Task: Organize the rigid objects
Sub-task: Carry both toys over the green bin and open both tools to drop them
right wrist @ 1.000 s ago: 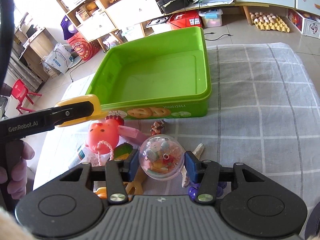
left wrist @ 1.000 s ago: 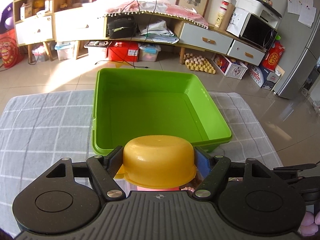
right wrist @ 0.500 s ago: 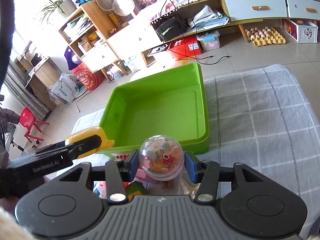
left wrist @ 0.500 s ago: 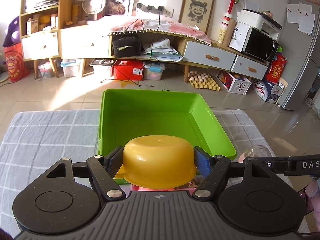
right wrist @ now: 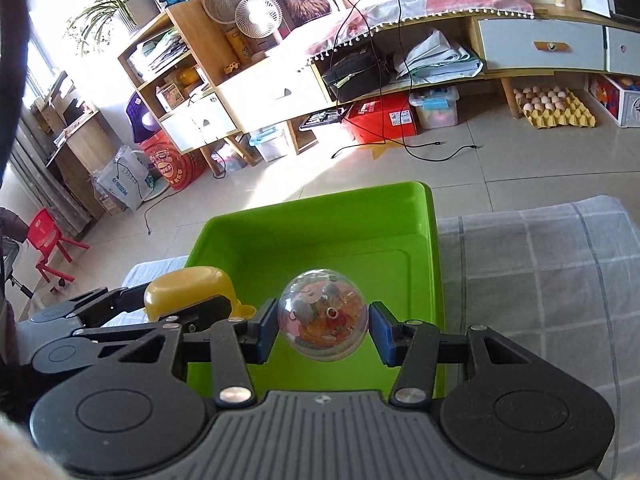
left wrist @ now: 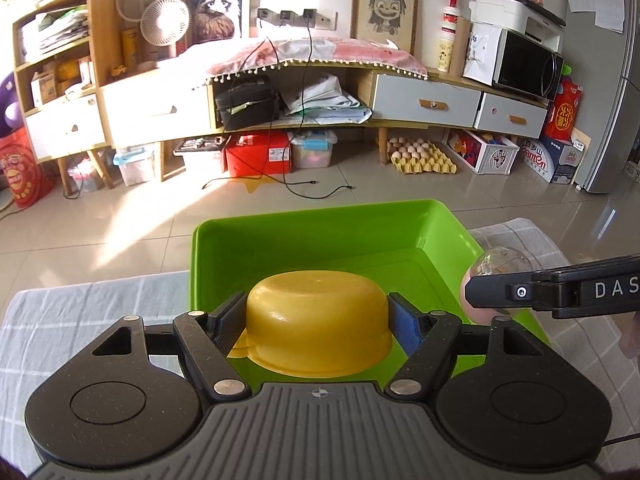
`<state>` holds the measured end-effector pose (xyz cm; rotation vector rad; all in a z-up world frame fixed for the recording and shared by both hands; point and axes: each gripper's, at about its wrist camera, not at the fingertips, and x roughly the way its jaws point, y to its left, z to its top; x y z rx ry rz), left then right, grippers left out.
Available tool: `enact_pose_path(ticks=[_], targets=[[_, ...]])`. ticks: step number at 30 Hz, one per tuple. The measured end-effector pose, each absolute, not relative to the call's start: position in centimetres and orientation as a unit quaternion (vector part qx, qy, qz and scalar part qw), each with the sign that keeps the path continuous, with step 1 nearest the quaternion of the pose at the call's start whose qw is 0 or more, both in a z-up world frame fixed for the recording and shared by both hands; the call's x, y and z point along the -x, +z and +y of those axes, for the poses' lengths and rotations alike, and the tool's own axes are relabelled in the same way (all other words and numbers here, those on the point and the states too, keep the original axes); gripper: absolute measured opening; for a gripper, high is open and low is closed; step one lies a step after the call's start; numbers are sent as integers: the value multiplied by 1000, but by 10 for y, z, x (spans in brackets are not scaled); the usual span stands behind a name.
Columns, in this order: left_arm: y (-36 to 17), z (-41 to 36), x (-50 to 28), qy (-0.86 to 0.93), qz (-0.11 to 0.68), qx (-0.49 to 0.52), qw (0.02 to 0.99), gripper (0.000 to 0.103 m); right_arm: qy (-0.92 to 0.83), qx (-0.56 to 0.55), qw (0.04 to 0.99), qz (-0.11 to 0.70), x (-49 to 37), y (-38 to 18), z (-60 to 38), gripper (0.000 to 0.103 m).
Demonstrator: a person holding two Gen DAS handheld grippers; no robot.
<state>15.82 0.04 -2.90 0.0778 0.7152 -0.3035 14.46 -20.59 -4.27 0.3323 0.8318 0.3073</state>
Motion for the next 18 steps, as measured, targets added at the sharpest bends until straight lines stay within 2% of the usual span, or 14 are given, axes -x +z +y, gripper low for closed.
enact_pose_path(ticks=[18], targets=[[-59,-6,-206,-136,379,-81,912,73,133,-88,898,410,-198,-75,-190,18]])
